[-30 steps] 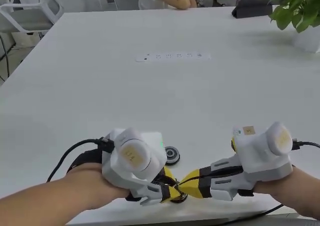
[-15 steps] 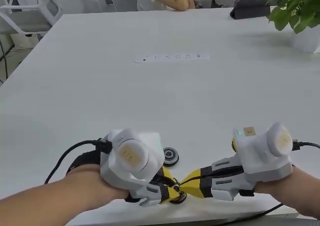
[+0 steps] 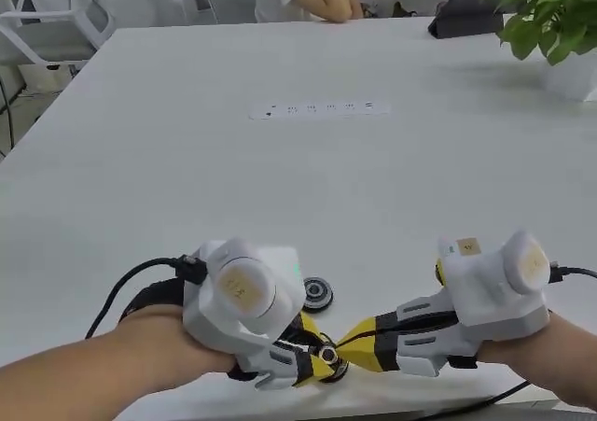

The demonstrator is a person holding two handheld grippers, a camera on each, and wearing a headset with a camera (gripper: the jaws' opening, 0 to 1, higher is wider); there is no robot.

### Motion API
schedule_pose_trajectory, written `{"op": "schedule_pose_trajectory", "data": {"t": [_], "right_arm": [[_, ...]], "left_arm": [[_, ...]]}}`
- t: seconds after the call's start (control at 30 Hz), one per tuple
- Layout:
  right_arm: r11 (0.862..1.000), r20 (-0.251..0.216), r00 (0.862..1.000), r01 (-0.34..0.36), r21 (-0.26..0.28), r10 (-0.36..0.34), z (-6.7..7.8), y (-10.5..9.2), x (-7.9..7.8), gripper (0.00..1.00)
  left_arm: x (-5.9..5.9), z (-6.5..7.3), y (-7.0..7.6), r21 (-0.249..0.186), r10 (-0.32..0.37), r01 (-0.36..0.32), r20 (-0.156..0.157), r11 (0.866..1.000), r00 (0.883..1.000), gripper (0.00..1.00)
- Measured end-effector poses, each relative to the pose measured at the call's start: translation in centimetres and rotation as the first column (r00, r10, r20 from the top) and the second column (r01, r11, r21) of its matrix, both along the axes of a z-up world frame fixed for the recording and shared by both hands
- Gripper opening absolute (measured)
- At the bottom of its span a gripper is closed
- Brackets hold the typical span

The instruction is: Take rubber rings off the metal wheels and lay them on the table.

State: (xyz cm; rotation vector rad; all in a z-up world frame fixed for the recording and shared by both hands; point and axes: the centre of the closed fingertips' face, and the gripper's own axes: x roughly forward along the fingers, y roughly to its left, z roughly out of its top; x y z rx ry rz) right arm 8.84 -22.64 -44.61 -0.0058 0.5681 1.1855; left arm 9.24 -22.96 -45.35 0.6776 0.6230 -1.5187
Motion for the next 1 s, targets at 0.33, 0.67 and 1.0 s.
{"op": "schedule_pose_trajectory", "data": {"t": [0.33, 0.67, 1.0], "right_arm": [[1.000, 0.002, 1.000, -0.006, 0.017, 0.006, 0.8, 0.0, 0.1, 0.00], [0.999, 0.016, 1.000, -0.014, 0.042, 0.013, 2.1, 0.5, 0.7, 0.00], [0.998, 0.026, 0.999, -0.035, 0.049, 0.033, 3.0, 1.2, 1.7, 0.00]], "left_arm": [[-0.5, 1.7, 1.2, -0.025, -0.008, 0.008, 0.016, 1.000, 1.000, 0.22], [0.8, 4.2, 2.9, -0.082, 0.063, -0.061, 0.024, 0.995, 0.998, 0.30], [1.6, 6.0, 5.0, -0.131, 0.117, -0.112, 0.036, 0.985, 0.992, 0.41]]}}
